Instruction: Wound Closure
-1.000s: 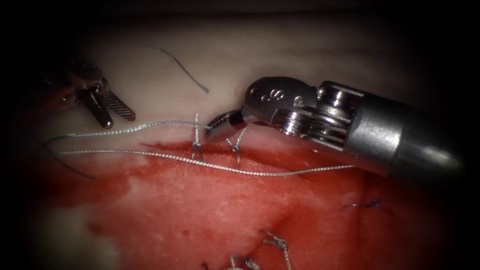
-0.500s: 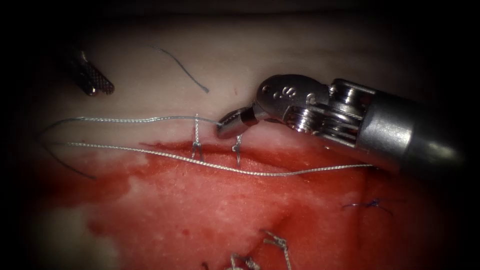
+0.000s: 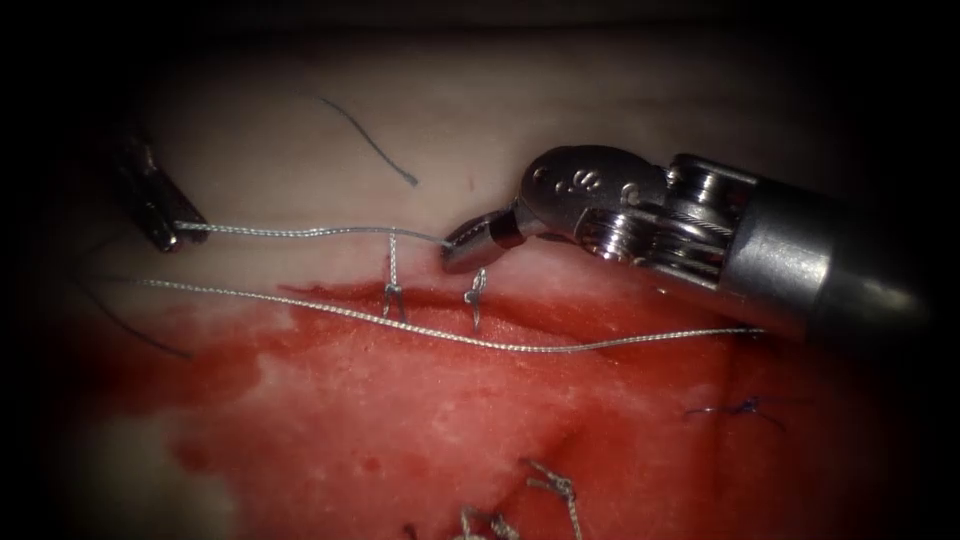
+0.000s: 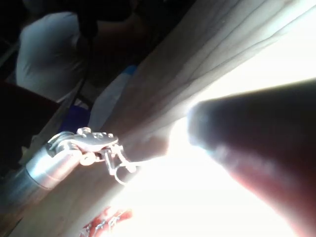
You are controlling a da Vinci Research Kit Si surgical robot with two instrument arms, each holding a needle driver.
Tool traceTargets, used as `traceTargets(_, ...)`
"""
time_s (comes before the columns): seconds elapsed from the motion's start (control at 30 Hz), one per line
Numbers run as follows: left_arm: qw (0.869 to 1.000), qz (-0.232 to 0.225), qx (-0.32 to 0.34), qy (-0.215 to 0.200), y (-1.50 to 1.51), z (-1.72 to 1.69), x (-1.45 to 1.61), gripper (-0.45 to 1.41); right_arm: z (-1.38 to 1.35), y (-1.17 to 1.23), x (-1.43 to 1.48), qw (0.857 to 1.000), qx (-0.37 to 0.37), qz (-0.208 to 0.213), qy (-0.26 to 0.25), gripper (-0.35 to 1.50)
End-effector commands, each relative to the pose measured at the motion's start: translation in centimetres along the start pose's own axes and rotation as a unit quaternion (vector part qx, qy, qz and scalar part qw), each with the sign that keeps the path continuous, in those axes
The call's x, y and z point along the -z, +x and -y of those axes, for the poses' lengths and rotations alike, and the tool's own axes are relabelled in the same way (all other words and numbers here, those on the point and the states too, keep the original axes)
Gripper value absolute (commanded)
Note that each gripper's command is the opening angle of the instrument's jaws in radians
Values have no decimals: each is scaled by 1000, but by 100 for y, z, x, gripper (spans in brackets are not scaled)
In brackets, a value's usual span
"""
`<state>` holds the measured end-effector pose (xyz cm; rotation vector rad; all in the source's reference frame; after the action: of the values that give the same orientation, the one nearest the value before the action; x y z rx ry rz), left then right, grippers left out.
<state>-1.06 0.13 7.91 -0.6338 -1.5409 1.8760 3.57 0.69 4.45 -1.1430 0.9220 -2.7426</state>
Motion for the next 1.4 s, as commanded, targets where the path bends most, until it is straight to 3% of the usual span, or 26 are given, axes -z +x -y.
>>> traceTargets(0.03, 1000, 0, -7, 6, 10, -9, 10, -5, 6, -15, 7, 1000, 2, 4, 3, -35)
traceTargets(0.07, 1000, 0, -7, 6, 11, -10, 10, -37, 6, -15, 7, 1000, 2, 4, 3, -35)
traceTargets(0.13, 1000, 1, -8, 8, 11, -9, 10, -45, 6, -15, 7, 1000, 2, 4, 3, -35)
traceTargets(0.3, 997, -24, 61, -42, 19, 7, 15, -45, 5, -15, 8, 1000, 2, 4, 2, -35)
traceTargets(0.4, 996, -32, 65, -54, 20, 18, 13, -45, 4, -13, 10, 1000, -6, 3, 1, -35)
traceTargets(0.43, 995, -36, 63, -61, 18, 26, 7, -45, 4, -14, 12, 999, -38, 4, 1, 4)
traceTargets(0.47, 997, -24, 57, -45, 17, 32, 1, -45, 3, -14, 19, 999, -38, 16, -4, 104)
traceTargets(0.5, 998, -17, 54, -35, 17, 34, -1, -45, 2, -14, 25, 999, -38, 25, -7, 121)
traceTargets(0.6, 999, -22, 23, -34, 18, 39, -6, -45, 1, -16, 49, 997, -54, 57, -6, 116)
traceTargets(0.67, 998, -35, -6, -42, 22, 42, -9, -45, 5, -24, 82, 988, -112, 100, 36, 88)
traceTargets(0.7, 996, -55, -20, -62, 22, 42, -9, -45, 7, -28, 93, 980, -155, 111, 60, 86)
traceTargets(0.73, 998, -38, -52, -13, 22, 42, -10, -45, 9, -31, 109, 971, -195, 114, 80, 49)
traceTargets(0.77, 995, -17, -92, 24, 21, 40, -11, -45, 6, -29, 117, 970, -199, 112, 79, -5)
traceTargets(0.8, 992, -4, -119, 35, 24, 35, -15, -45, -4, -19, 123, 961, -241, 107, 88, -35)
traceTargets(0.83, 993, -7, -119, 10, 27, 33, -18, -45, -11, -11, 119, 946, -280, 114, 121, -35)
traceTargets(0.9, 992, -20, -127, -6, 29, 28, -23, -45, -18, 1, 110, 937, -284, 120, 165, -35)
traceTargets(1.0, 974, -45, -220, -17, 33, 17, -34, -45, -11, 34, 79, 945, -263, 167, 100, -35)
traceTargets(1.07, 970, -58, -233, -26, 33, 15, -34, -45, -6, 46, 66, 944, -244, 206, 80, -35)
traceTargets(1.13, 964, -76, -253, -37, 37, 14, -34, -45, 3, 62, 47, 933, -202, 296, 43, -35)
traceTargets(1.17, 959, -91, -263, -46, 39, 15, -35, -45, 6, 67, 36, 915, -185, 357, 23, -35)
traceTargets(1.27, 956, -111, -264, -60, 43, 18, -36, -45, 7, 62, 27, 902, -166, 398, -1, -35)
traceTargets(1.4, 954, -122, -264, -66, 51, 32, -36, -45, -7, 43, 2, 901, -170, 396, -48, -35)
